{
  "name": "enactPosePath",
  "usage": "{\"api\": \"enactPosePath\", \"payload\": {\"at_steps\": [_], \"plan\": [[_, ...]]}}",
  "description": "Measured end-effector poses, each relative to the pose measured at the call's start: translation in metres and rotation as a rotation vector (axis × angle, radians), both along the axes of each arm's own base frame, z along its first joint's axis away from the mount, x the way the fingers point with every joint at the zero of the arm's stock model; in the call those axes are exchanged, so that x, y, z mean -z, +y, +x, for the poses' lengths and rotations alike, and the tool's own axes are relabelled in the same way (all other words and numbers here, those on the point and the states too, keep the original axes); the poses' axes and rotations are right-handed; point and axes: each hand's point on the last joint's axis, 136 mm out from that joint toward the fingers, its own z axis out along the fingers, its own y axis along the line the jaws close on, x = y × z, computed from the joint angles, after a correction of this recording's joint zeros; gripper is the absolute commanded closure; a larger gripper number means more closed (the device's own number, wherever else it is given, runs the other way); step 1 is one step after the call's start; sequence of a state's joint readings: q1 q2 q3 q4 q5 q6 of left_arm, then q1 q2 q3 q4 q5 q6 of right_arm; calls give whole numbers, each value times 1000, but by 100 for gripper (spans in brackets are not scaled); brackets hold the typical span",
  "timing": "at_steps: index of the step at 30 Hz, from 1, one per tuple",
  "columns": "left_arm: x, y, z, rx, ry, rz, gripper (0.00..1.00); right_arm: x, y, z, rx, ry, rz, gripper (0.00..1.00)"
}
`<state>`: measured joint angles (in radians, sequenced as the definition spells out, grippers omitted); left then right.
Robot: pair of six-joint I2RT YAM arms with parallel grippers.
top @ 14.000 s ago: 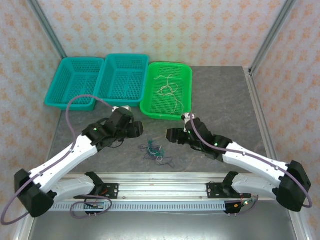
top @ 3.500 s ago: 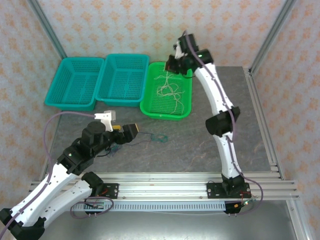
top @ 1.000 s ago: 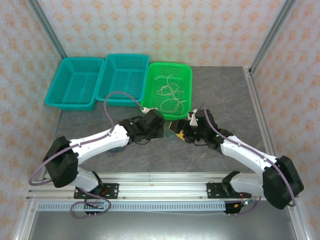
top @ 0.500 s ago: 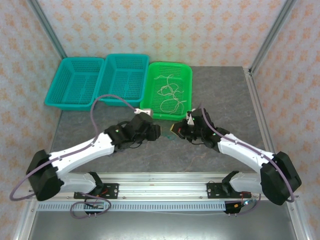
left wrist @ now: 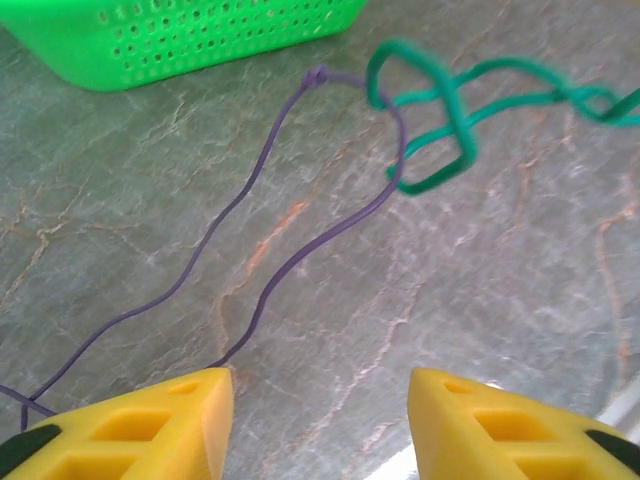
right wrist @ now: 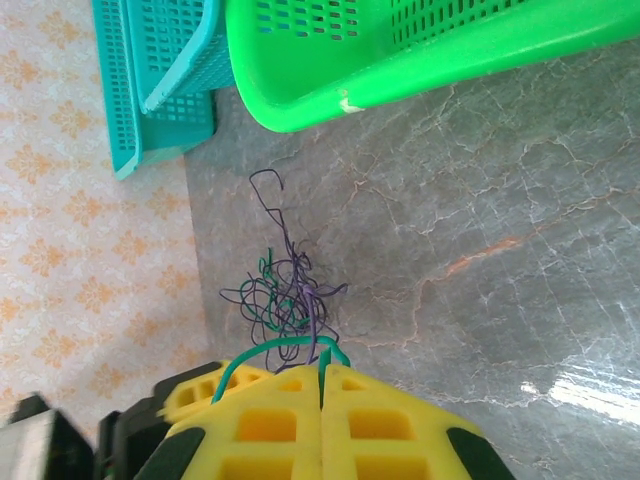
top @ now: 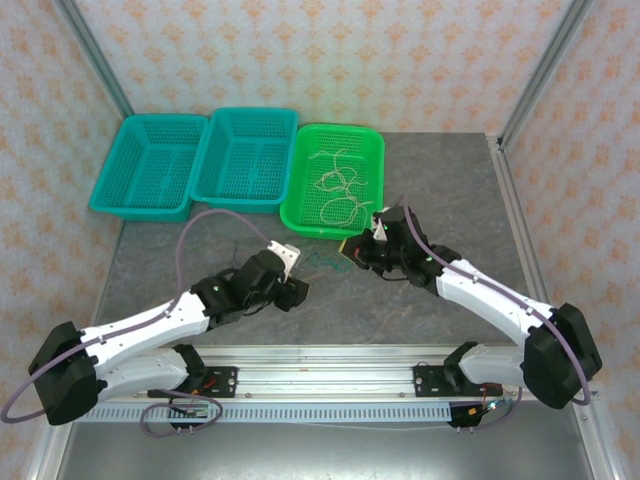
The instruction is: Untangle the cables
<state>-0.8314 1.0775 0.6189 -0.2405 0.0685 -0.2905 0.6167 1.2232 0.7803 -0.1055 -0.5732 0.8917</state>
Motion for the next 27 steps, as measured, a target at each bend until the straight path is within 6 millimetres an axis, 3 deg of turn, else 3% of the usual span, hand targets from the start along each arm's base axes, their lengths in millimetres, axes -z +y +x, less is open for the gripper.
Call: {"api": "enactPosePath", "payload": {"at_steps": [4, 6, 12, 17, 22, 24, 27], "plan": [[12, 1, 13, -40, -29, 35, 46, 1, 1, 0, -4, 8, -6, 100], [16, 2, 20, -67, -50, 45, 51, 3, 0, 0, -4, 15, -10, 100], [11, 0, 39, -136, -90, 1, 99, 7, -2, -2, 1, 27, -23, 100], [-1, 4, 45, -161, -92, -69, 100, 10, -6, 0, 18, 25, -49, 100], [-47, 10, 42, -172, -153, -222, 100, 32, -22, 3, 64, 36, -168, 100], [-71, 17, 40, -184, -199, -290, 100, 48, -30, 3, 75, 53, -239, 100], [-89, 30, 39, -220, -238, -331, 100, 72, -36, -1, 49, 94, -321, 100]]}}
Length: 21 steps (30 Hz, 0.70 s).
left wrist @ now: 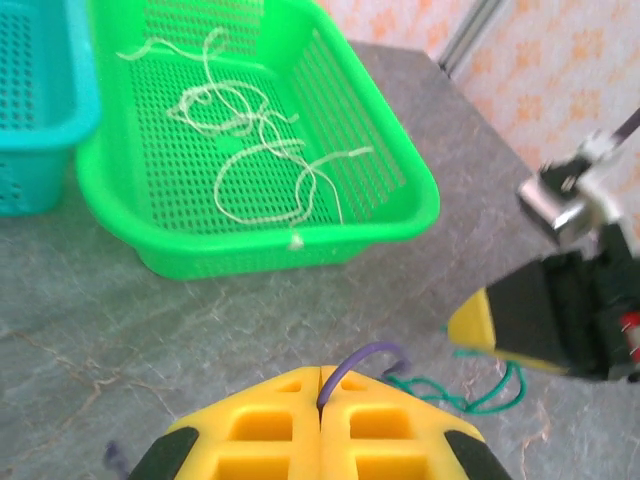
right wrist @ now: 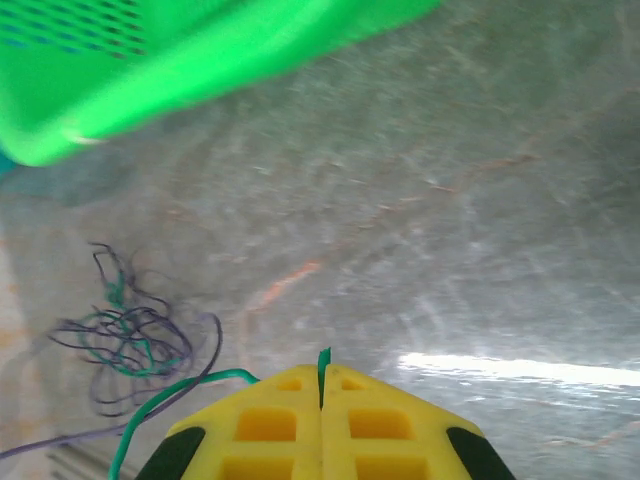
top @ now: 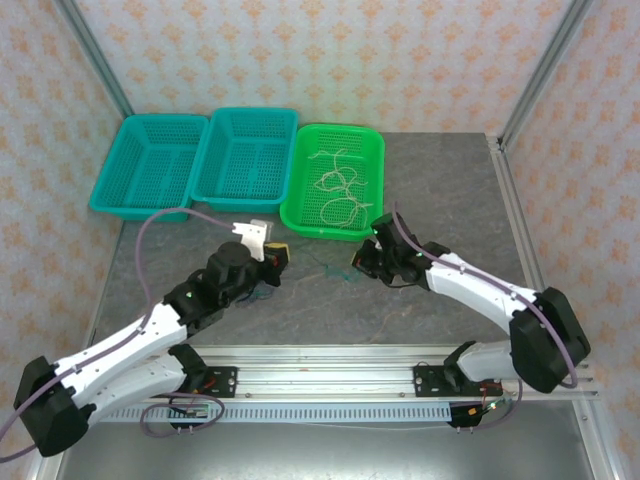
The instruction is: Untangle the cables
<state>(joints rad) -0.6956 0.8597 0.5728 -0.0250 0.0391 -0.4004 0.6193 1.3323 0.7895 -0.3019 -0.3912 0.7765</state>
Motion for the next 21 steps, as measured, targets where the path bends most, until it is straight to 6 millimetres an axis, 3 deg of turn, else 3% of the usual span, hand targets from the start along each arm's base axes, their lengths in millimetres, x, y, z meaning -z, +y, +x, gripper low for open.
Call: {"api": "enactPosePath", "payload": {"at_steps": [2, 7, 12, 17, 21], "plan": [[4, 12, 3, -52, 16, 12, 100, 9, -2, -5, -28, 22, -31, 100], [42, 53, 9, -252, 142, 91, 100, 14, -13, -11, -62, 9, -96, 100], [79, 106, 8, -503, 284, 145, 100, 19, -56, -18, 51, -2, -152, 100], [104, 148, -2, -676, 389, 153, 100, 31, -101, -19, 244, 48, -57, 100], [117, 173, -11, -784, 448, 143, 100, 36, -123, -19, 346, 95, 1, 100]]}}
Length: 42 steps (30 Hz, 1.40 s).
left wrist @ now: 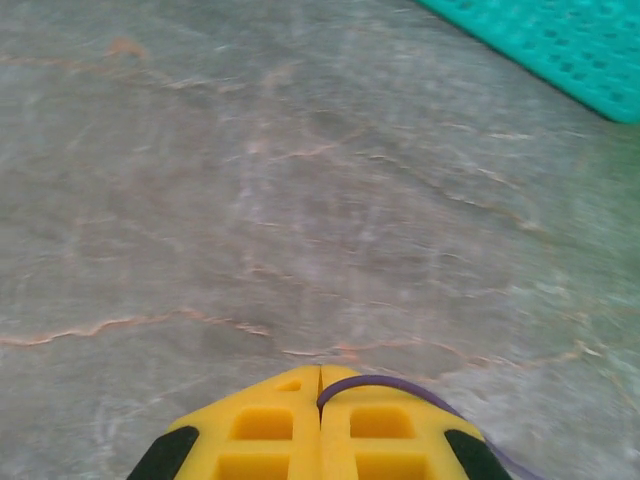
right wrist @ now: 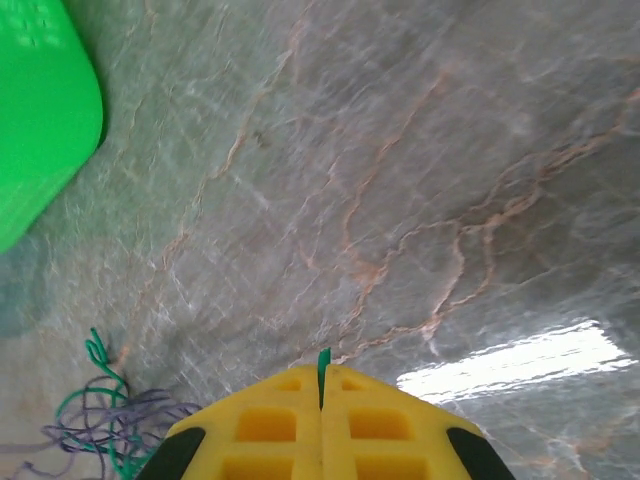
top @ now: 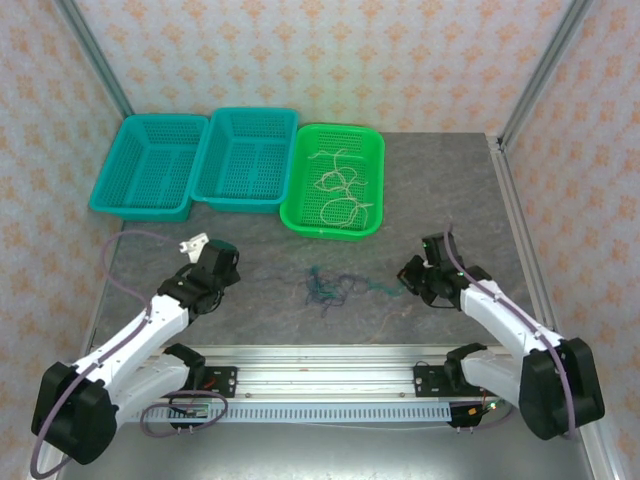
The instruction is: Untangle the cables
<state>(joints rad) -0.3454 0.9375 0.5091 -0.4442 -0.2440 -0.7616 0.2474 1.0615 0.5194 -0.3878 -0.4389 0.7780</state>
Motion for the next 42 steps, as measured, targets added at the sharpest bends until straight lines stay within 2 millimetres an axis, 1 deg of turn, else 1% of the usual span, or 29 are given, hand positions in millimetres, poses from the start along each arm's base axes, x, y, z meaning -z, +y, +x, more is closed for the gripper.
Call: {"api": "enactPosePath", "payload": {"at_steps": [3, 6, 10, 13, 16, 18, 20, 21, 22, 24, 26, 27, 28, 30, 32, 33, 36, 39, 42], "plan": [[7, 17, -9, -75, 31, -5, 100, -5, -24, 9, 112, 3, 50, 100], [10, 32, -18, -148, 47, -12, 100, -6, -51, 13, 230, 7, 105, 100], [9, 53, -29, -239, 55, -17, 100, -4, -71, 10, 317, 36, 149, 100], [9, 67, -38, -305, 48, -25, 100, -5, -91, 10, 404, 41, 189, 100], [8, 74, -42, -338, 45, -27, 100, -11, -107, 13, 491, 27, 247, 100], [8, 76, -43, -345, 45, -29, 100, -14, -110, 13, 508, 16, 267, 100], [10, 72, -42, -324, 51, -43, 100, -24, -106, 15, 495, -13, 295, 100], [11, 68, -40, -305, 49, -58, 92, -29, -102, 17, 479, -32, 308, 100], [12, 63, -36, -276, 43, -83, 80, -37, -98, 19, 453, -62, 319, 100], [16, 48, -27, -206, 23, -145, 55, -54, -81, 24, 371, -120, 344, 100], [17, 30, -19, -129, -10, -222, 33, -78, -59, 28, 263, -189, 365, 100], [14, 22, -15, -94, -30, -260, 22, -92, -49, 29, 215, -229, 373, 100], [9, 16, -11, -63, -53, -284, 17, -105, -42, 30, 181, -266, 380, 100], [-6, 2, -2, 12, -117, -329, 11, -135, -29, 34, 121, -358, 400, 100], [-21, -13, 3, 90, -166, -361, 2, -157, -20, 37, 83, -419, 421, 100], [-30, -21, 6, 133, -188, -376, 0, -167, -15, 39, 60, -440, 430, 100], [-57, -47, 11, 260, -234, -406, 0, -191, 9, 43, -27, -475, 446, 100], [-84, -74, 11, 378, -268, -427, 0, -212, 39, 41, -138, -502, 452, 100], [-109, -97, 8, 486, -303, -432, 0, -226, 65, 38, -227, -527, 451, 100]]}}
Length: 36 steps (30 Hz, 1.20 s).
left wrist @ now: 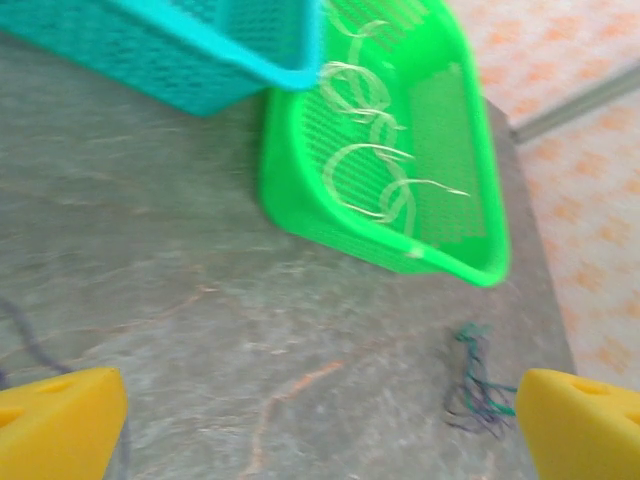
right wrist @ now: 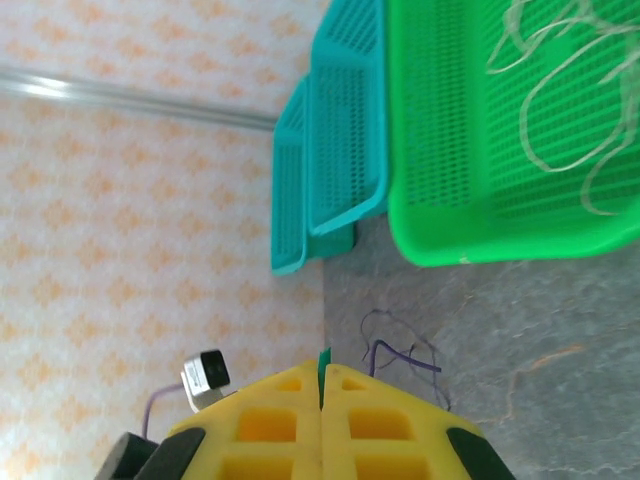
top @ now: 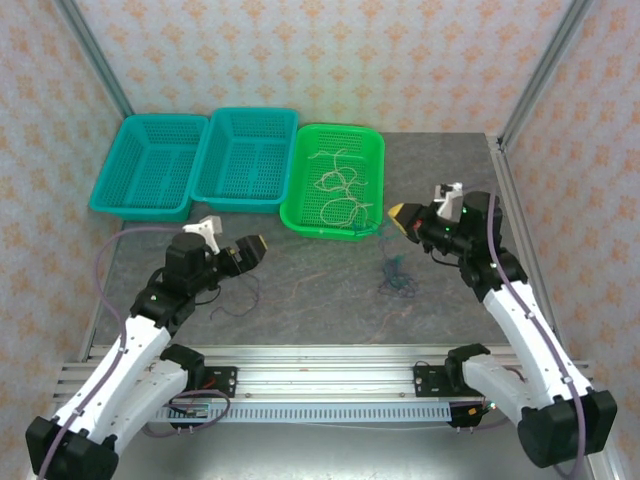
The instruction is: Untangle the cables
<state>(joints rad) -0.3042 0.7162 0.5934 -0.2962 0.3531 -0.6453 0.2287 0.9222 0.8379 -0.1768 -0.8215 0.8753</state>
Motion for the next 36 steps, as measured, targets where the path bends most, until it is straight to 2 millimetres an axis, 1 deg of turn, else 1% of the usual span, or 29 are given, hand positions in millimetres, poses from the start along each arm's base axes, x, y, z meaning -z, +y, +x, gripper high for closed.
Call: {"api": "enactPosePath", "payload": {"at_steps": [2, 3, 4, 6, 8, 9, 10, 12, 14, 16, 17, 18, 20, 22, 23, 25, 27, 28, 30, 31, 33, 34, 36], "plan": [[-13, -7, -2, 24, -17, 13, 1, -2, 13, 0, -35, -14, -19, 100], [-17, -6, -1, 9, -7, 32, 1, 0, 19, 0, -50, -16, -34, 100], [-19, -1, 0, -18, 7, 52, 1, 4, 25, 0, -66, -16, -50, 100], [-13, 14, 3, -101, 63, 111, 1, 18, 45, -3, -117, -2, -99, 100], [4, 27, 5, -173, 140, 173, 1, 35, 68, -12, -183, 18, -145, 100], [19, 34, 3, -205, 195, 211, 2, 47, 82, -18, -224, 37, -174, 100], [29, 38, 2, -227, 238, 233, 2, 57, 93, -23, -252, 53, -194, 100], [59, 46, -1, -271, 352, 288, 3, 82, 116, -34, -309, 89, -246, 100], [83, 51, -6, -303, 436, 315, 3, 109, 134, -42, -348, 125, -295, 100], [104, 55, -14, -329, 501, 327, 3, 140, 144, -49, -365, 169, -345, 100], [114, 56, -19, -343, 533, 329, 3, 157, 146, -51, -365, 195, -368, 95], [121, 58, -22, -351, 554, 332, 3, 172, 145, -53, -359, 220, -386, 86], [134, 59, -26, -364, 588, 336, 3, 202, 135, -56, -328, 273, -429, 67], [141, 57, -24, -365, 610, 337, 4, 224, 122, -61, -297, 315, -472, 50], [145, 56, -22, -368, 617, 337, 6, 229, 117, -62, -286, 323, -488, 44], [153, 54, -20, -369, 639, 343, 8, 229, 111, -62, -266, 319, -509, 35], [162, 52, -18, -364, 666, 350, 11, 216, 106, -60, -244, 276, -511, 27], [167, 50, -17, -359, 681, 350, 14, 203, 102, -57, -227, 240, -507, 21], [174, 47, -15, -355, 699, 348, 19, 174, 96, -54, -191, 153, -482, 15], [177, 46, -14, -354, 707, 347, 23, 155, 92, -52, -168, 101, -459, 14], [182, 44, -11, -356, 717, 346, 33, 126, 86, -50, -128, 19, -419, 13], [183, 45, -11, -364, 724, 351, 38, 114, 82, -49, -110, -15, -401, 13], [185, 48, -14, -374, 738, 366, 49, 101, 75, -50, -81, -56, -382, 13]]}}
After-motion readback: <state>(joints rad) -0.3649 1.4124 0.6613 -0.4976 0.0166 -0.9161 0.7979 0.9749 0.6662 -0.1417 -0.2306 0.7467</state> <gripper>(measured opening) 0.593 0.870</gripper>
